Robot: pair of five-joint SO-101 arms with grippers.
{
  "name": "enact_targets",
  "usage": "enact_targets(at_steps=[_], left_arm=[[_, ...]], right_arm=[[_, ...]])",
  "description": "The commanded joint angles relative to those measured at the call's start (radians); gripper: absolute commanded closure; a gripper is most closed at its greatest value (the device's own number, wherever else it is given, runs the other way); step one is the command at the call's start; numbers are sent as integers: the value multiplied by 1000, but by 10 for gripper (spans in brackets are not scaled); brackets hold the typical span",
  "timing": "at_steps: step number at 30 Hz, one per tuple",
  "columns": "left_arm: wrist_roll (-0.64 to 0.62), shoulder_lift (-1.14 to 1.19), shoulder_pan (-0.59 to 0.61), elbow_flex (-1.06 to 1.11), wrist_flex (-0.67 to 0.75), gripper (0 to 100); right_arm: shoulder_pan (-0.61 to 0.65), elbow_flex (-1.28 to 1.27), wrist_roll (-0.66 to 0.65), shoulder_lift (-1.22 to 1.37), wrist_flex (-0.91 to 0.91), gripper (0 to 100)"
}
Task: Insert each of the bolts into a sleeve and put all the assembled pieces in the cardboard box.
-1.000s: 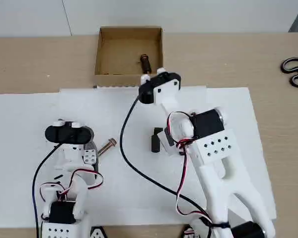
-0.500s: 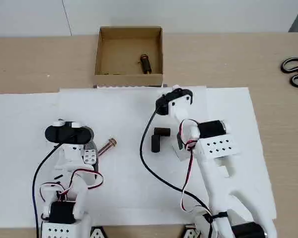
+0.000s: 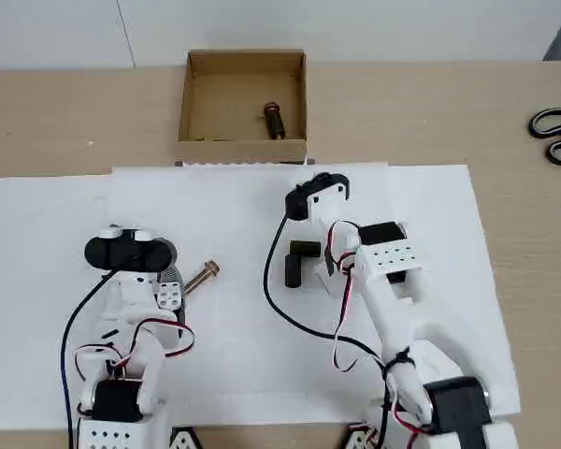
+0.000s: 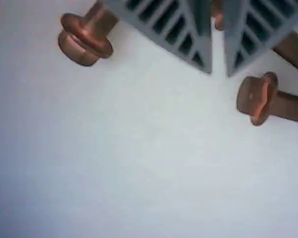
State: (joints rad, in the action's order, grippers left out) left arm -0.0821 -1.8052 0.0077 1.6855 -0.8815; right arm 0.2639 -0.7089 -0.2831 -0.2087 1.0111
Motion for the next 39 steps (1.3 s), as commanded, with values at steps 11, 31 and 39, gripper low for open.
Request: enact_targets(at_steps=[11,31,39], left_arm=[[6,-9,3,-5,0,993],[6,-8,3,-56,-58,992],[107,-5,37,-189,-178,992]], right_arm=[[-5,63,-8,134,-36,993],[-42,928,-5,128,716,996],[-225,893,20,-44,720,995]])
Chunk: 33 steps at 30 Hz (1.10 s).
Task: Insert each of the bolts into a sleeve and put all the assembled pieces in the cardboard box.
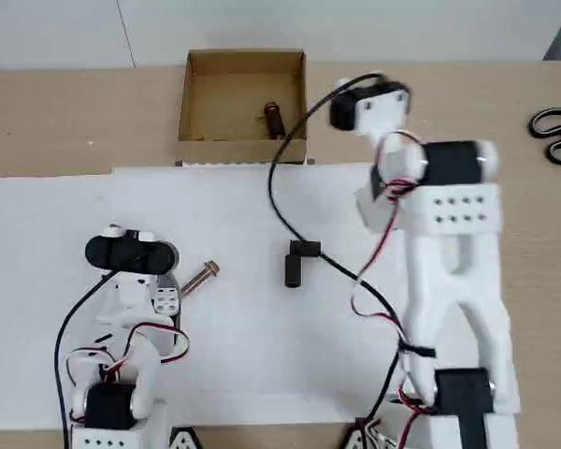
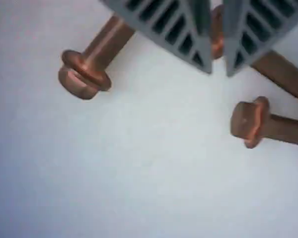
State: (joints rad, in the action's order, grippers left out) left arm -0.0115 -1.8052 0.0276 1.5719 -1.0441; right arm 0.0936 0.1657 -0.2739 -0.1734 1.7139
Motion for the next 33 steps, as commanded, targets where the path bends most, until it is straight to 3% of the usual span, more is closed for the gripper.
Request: enact_targets(at_steps=[1,7,13,19,29,33], left_arm=[[55,-5,20,-102,-29,992],[89,153,20,-315,-155,992],[89,589,14,-685,-181,992],[180,1022,-23,-1001,-344,994],[281,1395,-123,-1133,-439,991],[301,1507,-137,-1133,-454,933]], right_arm=[[-70,-6,11,-90,19,995],[-173,-201,11,-251,15,995],[-277,-321,-29,-397,12,996],[-372,-414,-31,-476,10,996],[-544,-499,-37,-601,10,996],[-549,-500,-37,-656,10,995]])
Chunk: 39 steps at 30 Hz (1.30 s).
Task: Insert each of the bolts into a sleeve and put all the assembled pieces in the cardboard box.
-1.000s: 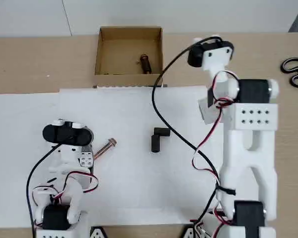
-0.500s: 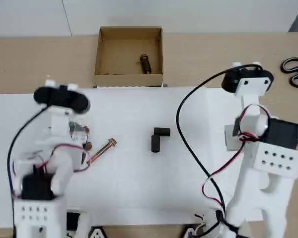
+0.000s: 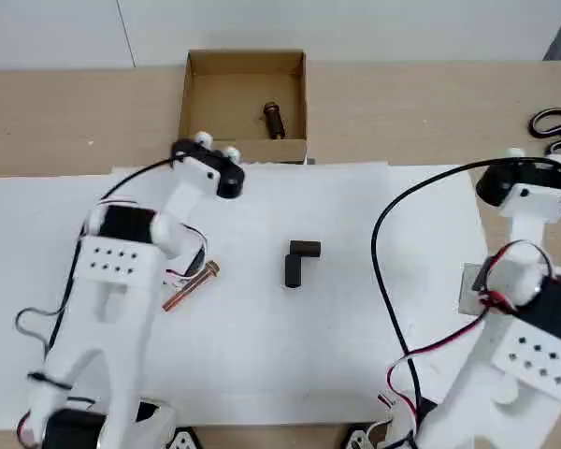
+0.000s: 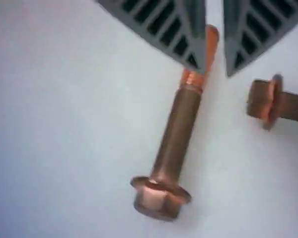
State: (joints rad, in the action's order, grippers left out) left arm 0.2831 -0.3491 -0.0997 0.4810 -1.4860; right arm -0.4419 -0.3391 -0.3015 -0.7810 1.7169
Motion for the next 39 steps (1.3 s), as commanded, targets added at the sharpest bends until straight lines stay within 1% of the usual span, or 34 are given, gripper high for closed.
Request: enact_targets(at_steps=[1,3,10,16,20,39], left_arm=[[8,66,-8,-42,-11,923],[9,80,-9,-42,-6,912],[87,83,-11,-35,11,910],[126,89,-11,-36,34,908],[133,160,-11,-42,49,896],[133,419,-12,-42,261,899]], right_arm=[[-13,5,-9,-56,7,995],[-13,5,-8,-67,8,995],[-13,5,-5,-76,15,996],[-13,5,-5,-77,15,996],[-13,5,-3,-77,15,996],[-10,5,-3,-76,15,996]])
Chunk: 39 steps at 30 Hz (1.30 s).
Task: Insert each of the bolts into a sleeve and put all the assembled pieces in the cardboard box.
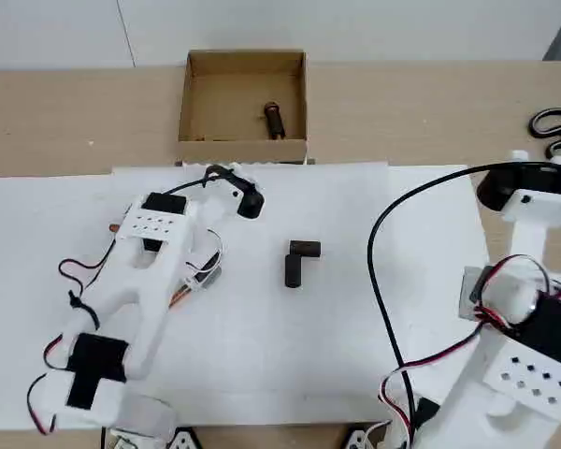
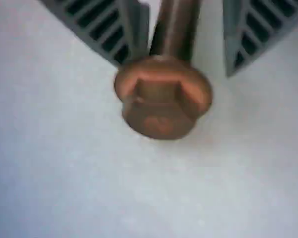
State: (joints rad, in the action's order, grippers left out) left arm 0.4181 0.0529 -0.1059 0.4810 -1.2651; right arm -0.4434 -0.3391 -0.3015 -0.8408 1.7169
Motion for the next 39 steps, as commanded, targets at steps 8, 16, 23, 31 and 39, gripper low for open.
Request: enact_targets(at_steps=[8,16,23,31,39], left_arm=[[-2,121,-6,-42,91,998],[-75,-12,-8,-137,-51,995],[-117,-402,-94,-206,-236,995],[-330,-683,-44,-205,-371,995],[-338,-872,-23,-105,-379,995]], right_arm=[[-8,5,-3,-16,15,996],[-2,14,-12,-18,10,995],[122,28,-29,-90,12,995],[180,21,-106,-254,5,995],[179,17,-101,-351,5,996]])
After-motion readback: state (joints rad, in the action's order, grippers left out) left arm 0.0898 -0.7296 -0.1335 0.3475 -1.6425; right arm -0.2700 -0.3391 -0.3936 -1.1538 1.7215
